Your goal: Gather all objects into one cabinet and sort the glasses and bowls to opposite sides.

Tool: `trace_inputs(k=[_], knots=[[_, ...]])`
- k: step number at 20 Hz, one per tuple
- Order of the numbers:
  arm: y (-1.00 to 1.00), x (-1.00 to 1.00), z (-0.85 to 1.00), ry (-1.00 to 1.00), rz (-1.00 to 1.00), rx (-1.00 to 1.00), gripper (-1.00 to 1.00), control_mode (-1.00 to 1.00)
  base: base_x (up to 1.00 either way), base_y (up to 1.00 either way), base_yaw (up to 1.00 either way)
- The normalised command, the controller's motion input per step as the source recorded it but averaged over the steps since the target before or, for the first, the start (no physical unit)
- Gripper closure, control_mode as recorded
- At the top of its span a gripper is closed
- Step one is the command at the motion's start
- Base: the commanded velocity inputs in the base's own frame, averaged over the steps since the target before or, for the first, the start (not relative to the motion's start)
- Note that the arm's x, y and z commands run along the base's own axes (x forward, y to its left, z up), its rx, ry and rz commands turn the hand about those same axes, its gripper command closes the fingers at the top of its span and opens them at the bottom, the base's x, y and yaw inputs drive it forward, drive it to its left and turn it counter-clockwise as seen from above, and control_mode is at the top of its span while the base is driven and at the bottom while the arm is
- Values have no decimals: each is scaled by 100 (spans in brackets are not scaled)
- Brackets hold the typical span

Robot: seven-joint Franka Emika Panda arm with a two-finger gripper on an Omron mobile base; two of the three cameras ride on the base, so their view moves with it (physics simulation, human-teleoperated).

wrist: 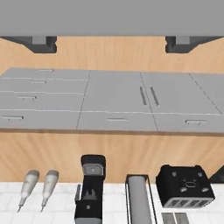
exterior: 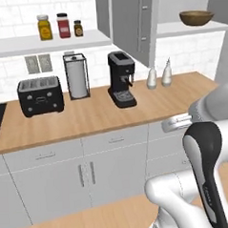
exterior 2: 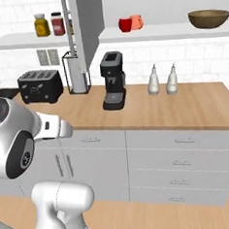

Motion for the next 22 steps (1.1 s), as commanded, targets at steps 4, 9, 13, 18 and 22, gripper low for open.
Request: trace_inputs(k=[4, 9, 13, 18, 22], knots=[[0, 0, 0, 0, 0, 0, -100, 100, 0, 92, -17], [0, 0, 0, 0, 0, 0, -100, 100, 2, 90, -18], [0, 0, 0, 0, 0, 0, -100, 100, 7, 99, -19], [0, 0, 0, 0, 0, 0, -100, 100, 0, 100, -20], [0, 0, 0, 0, 0, 0, -100, 100, -22, 100, -18]])
